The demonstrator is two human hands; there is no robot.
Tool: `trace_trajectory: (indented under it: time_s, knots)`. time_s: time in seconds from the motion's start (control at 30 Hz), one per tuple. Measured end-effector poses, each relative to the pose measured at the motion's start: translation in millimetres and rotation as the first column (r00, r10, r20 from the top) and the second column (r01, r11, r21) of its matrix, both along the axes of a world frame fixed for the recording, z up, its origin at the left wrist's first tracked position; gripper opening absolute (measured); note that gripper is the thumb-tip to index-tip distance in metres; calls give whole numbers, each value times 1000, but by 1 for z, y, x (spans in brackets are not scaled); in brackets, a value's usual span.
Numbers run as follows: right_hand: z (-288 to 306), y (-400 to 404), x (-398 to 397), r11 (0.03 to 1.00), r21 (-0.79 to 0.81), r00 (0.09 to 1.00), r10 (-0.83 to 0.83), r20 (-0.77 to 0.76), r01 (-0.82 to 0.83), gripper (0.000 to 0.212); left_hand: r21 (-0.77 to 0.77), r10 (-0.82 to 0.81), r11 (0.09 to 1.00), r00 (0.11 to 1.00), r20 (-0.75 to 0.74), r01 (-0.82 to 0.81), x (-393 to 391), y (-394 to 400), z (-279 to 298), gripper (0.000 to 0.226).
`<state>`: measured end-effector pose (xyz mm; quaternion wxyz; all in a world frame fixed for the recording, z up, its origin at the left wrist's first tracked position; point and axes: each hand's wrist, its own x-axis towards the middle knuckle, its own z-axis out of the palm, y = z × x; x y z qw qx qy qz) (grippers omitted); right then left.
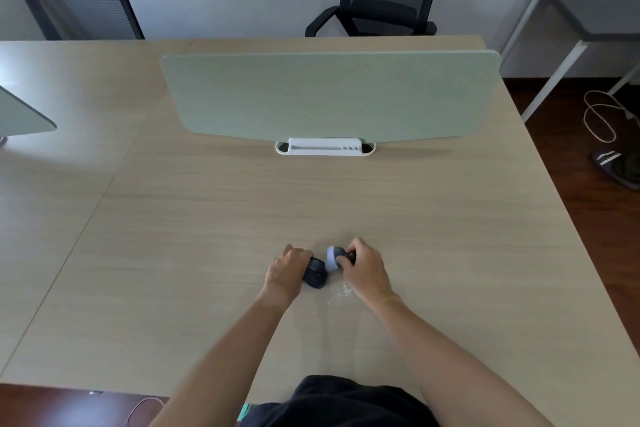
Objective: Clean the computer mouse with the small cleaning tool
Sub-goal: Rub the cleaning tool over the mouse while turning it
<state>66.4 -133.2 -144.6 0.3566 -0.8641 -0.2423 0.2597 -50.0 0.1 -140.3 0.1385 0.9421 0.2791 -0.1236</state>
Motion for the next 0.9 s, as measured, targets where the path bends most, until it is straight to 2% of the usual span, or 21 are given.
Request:
trace_trajectory:
  time_s: [0.1,0.2,0.3,0.4,0.5,0.6,0.7,0.9]
  knots:
    - [5,-1,2,993,90,997,-78,-16,79,18,12,6,1000,1000,-9,-6,0,-2,1,39]
    - [6,-2,-2,992,122,996,31,-86,-21,19,13,28,1000,999,-32,-28,3,-4,2,36]
    - [2,0,-6,993,69,984,107,-142,-98,17,0,54,999,998,-40,-54,5,-7,4,39]
    - [-4,2,-6,1000,1,998,30,-60,-30,14,23,83,996,995,-60,-82,1,-10,6,39]
    - [0,3,-5,998,58,1000,-28,13,27,16,52,105,994,991,-81,-101,-2,-10,5,33]
    - [7,3,-11,986,153,996,68,-55,-59,18,22,149,989,985,-86,-148,-2,-9,5,28]
    - [8,9,-15,976,154,981,171,-97,-155,19,14,166,986,983,-71,-166,0,-7,5,22]
    - [-1,9,12,991,131,1000,-22,20,19,15,-31,195,979,975,-101,-199,-3,-9,8,43]
